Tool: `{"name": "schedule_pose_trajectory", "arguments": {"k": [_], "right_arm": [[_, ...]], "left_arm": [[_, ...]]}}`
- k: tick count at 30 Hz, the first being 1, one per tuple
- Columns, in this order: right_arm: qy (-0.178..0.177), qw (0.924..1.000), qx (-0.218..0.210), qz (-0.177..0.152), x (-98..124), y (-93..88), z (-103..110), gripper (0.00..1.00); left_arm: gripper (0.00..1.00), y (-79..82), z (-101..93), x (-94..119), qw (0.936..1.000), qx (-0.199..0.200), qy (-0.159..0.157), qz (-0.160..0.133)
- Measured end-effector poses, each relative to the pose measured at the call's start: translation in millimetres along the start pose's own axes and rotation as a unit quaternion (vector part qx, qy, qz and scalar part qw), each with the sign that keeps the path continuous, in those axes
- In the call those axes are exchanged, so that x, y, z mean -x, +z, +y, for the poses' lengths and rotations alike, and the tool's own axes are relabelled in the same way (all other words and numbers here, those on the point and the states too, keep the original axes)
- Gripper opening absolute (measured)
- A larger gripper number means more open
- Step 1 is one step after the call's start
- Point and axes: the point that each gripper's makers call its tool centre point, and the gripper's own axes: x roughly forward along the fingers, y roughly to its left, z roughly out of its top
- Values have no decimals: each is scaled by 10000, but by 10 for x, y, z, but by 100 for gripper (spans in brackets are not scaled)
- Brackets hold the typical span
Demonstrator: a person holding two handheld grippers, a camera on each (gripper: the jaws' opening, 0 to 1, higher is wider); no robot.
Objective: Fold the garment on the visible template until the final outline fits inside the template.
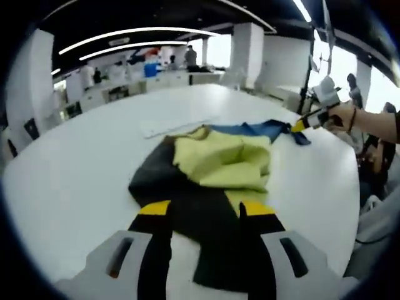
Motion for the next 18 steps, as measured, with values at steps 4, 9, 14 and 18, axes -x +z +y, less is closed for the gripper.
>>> {"name": "schedule_pose_trajectory", "arguments": {"k": [4,9,14,18], "right_arm": [[-12,9999,-100,-26,27,-63,16,34],[21,9997,-217,-64,24,-170,35,33],[28,9997,-169,-167,12,-242,52,31],[-56,9998,-168,-34,-50,-352,-4,28]], "left_arm": [[40,-72,-176,-2,9997,-229,26,83],[40,-321,-221,-91,9991,-64,-7,427],[35,-472,-243,-110,9977,-361,194,531],[31,-520,-247,-103,9967,-586,270,490]]}}
